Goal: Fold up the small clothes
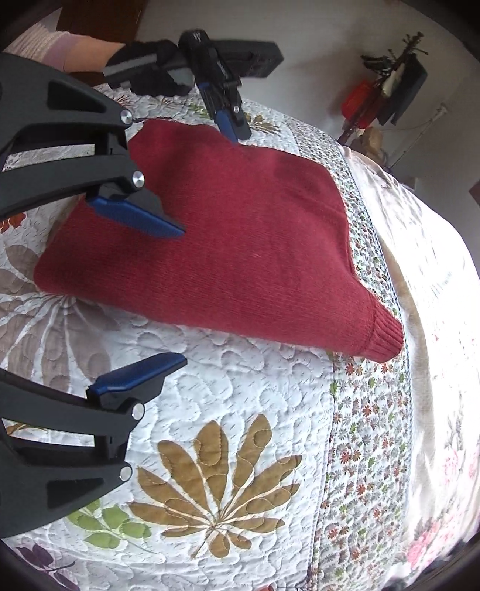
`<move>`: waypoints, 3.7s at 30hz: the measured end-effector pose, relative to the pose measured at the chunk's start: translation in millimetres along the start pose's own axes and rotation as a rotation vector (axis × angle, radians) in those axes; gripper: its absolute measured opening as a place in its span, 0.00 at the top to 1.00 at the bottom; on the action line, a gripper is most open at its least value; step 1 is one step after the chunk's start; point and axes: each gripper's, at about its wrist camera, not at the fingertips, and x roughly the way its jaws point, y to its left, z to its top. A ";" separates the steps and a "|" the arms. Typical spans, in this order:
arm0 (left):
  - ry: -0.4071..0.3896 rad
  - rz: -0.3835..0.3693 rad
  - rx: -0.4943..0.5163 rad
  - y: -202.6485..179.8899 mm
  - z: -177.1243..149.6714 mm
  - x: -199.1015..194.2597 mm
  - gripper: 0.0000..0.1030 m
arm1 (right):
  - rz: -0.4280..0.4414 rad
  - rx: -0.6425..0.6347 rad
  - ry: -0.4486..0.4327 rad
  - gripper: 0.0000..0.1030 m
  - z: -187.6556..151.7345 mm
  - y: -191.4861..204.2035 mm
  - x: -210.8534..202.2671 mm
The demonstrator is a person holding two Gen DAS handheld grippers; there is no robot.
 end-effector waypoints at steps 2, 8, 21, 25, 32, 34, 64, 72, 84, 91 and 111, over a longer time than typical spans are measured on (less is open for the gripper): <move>0.027 -0.018 -0.022 9.6 7.0 16.1 0.30 | 0.025 0.012 0.008 0.38 4.2 -5.3 3.9; 0.089 -0.221 -0.037 21.2 14.8 45.2 0.32 | 0.116 0.075 0.048 0.36 11.7 -18.9 23.3; 0.211 -0.323 0.095 -24.0 8.3 85.0 0.51 | 0.258 0.134 0.099 0.48 22.6 -21.7 54.4; 0.176 -0.356 0.081 -30.0 -2.0 75.0 0.56 | 0.299 0.134 0.085 0.58 16.8 -23.9 34.0; 0.164 -0.423 0.082 -67.0 -40.4 52.0 0.57 | 0.312 0.098 0.066 0.59 -12.2 -34.6 -31.9; 0.159 -0.435 0.086 -83.9 -58.9 44.2 0.57 | 0.315 0.090 0.070 0.59 -25.0 -42.0 -51.9; 0.228 -0.330 0.162 -160.9 -254.3 75.9 0.49 | 0.230 0.183 0.067 0.53 -238.1 -146.3 -130.9; 0.227 -0.288 0.158 -173.6 -256.4 76.6 0.42 | 0.186 0.197 0.055 0.42 -240.6 -142.4 -127.2; 0.024 -0.014 0.331 -189.3 -301.9 -28.3 0.36 | 0.108 0.140 0.070 0.38 -309.6 -139.9 -168.6; 0.002 0.034 0.391 -199.1 -343.3 -39.9 0.36 | 0.100 0.174 0.076 0.54 -330.4 -134.2 -162.9; 0.068 0.124 0.300 -155.0 -362.9 -10.4 0.35 | 0.056 0.216 0.060 0.64 -350.0 -138.9 -159.1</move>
